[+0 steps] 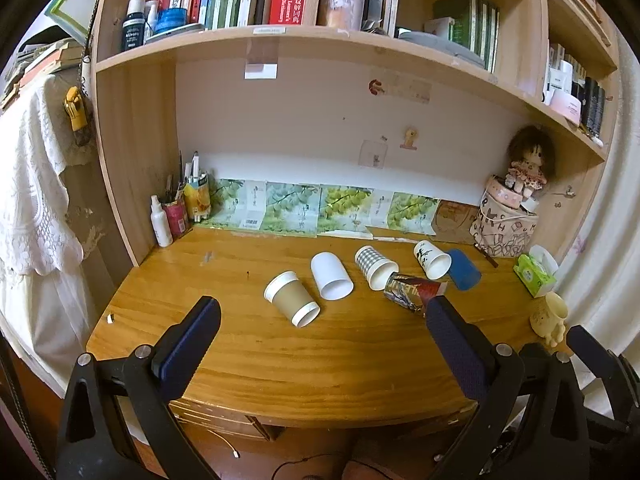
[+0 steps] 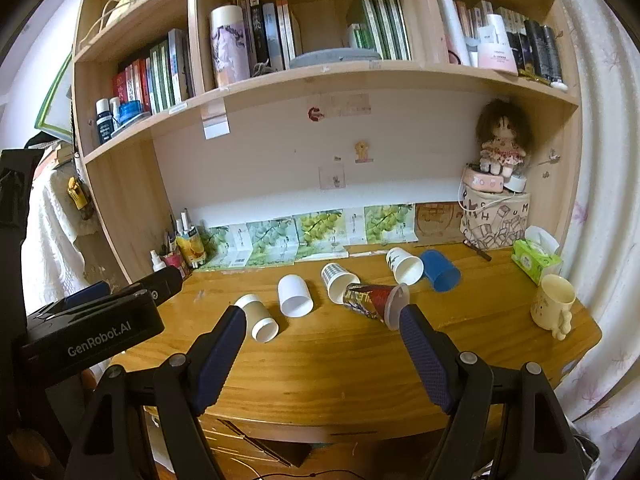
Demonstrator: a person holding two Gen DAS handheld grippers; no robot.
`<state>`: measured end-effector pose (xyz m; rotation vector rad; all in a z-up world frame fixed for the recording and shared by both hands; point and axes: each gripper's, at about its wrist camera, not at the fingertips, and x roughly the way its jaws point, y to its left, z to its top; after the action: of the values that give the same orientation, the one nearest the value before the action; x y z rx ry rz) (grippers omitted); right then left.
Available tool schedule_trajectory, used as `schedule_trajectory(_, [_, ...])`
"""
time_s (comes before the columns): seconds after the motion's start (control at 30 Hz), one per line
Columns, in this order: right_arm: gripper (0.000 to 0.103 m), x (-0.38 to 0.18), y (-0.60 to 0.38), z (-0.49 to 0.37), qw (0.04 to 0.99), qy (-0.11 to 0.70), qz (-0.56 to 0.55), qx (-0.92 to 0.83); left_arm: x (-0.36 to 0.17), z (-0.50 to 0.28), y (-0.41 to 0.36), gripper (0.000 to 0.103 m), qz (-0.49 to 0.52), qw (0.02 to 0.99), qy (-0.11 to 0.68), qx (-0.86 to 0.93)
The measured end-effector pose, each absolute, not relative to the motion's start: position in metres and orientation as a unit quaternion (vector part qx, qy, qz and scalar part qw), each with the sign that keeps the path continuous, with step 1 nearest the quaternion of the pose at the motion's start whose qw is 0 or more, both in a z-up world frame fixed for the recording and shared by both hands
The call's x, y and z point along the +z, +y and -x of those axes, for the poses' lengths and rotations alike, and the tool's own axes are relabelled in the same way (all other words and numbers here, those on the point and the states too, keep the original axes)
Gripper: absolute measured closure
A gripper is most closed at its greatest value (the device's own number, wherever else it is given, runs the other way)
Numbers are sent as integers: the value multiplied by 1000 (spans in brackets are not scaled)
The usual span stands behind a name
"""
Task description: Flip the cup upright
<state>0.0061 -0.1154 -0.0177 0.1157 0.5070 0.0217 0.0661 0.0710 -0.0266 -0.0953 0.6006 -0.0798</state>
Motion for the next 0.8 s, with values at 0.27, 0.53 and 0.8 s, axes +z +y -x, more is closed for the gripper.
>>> schedule_trajectory(0.27, [23,-27,-121,-26,959,276,-55,24,-35,-90,65,1,50,946,319,-25])
schedule_trajectory(0.53, [23,-36,-142,-67,949,305,-71,34,-40,-127,51,1,43,940,338,-15])
schedule_trajectory(0.8, [23,-43,-166,-115,939,331,-87,39,-43,-173,25,1,19,937,349,-29])
